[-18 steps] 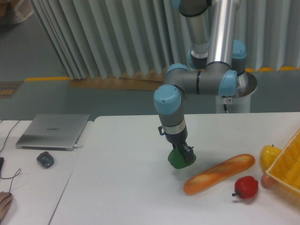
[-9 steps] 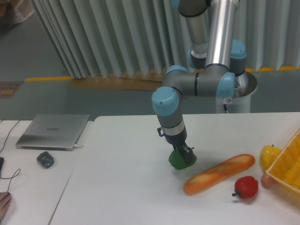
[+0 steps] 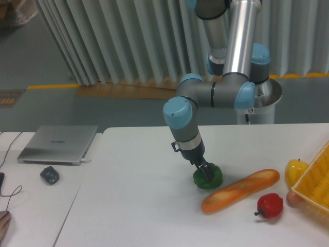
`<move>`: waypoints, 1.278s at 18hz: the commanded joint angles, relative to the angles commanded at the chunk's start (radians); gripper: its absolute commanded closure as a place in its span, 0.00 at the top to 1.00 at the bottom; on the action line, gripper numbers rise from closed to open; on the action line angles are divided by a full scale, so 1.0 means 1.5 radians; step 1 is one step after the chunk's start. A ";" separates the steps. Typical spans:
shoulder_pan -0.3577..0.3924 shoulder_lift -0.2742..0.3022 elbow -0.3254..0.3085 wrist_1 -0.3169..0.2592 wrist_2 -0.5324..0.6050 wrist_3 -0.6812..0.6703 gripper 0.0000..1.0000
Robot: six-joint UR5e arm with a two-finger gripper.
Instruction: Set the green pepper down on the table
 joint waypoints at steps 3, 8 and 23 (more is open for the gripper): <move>0.009 0.017 0.021 -0.002 0.006 0.005 1.00; 0.093 0.099 0.040 -0.070 -0.015 0.158 1.00; 0.211 0.153 0.073 -0.224 -0.124 0.512 1.00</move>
